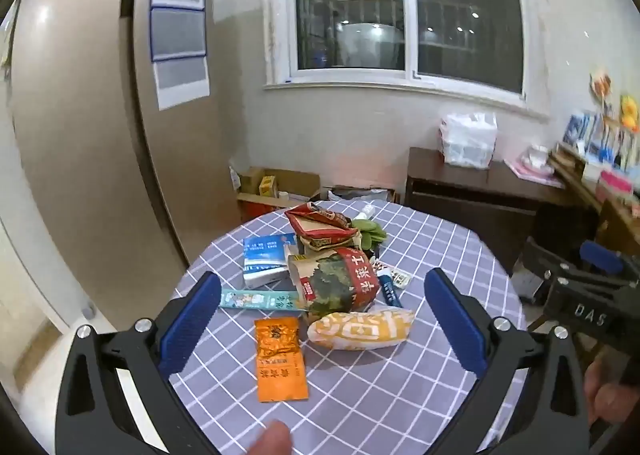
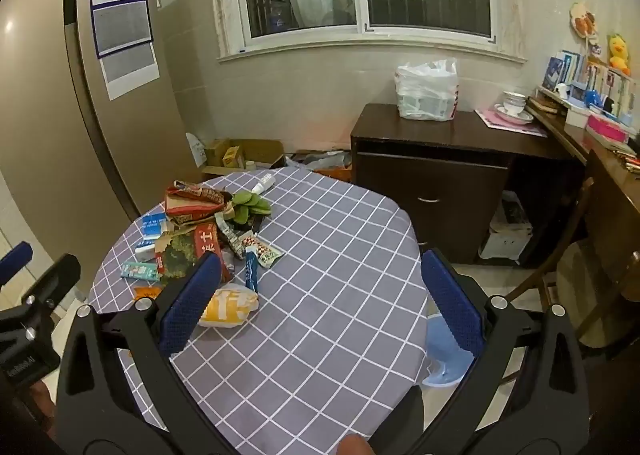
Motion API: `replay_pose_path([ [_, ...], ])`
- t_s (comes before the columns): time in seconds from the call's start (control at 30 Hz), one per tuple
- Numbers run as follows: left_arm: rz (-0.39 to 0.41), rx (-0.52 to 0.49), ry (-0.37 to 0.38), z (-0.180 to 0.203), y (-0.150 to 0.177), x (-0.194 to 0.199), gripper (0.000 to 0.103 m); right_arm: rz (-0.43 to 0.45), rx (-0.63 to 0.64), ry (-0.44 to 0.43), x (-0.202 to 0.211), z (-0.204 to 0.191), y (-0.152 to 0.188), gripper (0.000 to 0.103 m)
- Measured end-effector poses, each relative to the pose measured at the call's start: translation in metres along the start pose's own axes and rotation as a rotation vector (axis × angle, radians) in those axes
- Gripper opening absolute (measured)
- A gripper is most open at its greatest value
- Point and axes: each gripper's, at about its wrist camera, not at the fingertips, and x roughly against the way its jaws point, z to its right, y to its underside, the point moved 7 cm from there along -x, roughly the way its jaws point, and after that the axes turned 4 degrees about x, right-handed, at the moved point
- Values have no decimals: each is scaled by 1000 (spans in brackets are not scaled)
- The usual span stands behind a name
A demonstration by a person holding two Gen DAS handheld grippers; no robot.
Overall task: Collect trash
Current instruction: 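Move both tools toward the snack trash pile on the table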
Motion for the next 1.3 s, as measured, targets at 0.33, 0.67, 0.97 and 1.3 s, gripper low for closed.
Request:
replay_pose_path([
  [0.33,-54,60,27,-6,7,-9,99,10,7,5,1,-7,-4,98],
  [0.67,-46,41,47,-5,6,-7,99,13,14,4,3,-8,-3,98],
  [0.97,-33,41,51,-6,2,-8,99,20,39,-6,7,-16,-6,98],
  [1.3,-40,28,33,-10,2,-21,99,6,55,-28,-6,-22,-9,98],
])
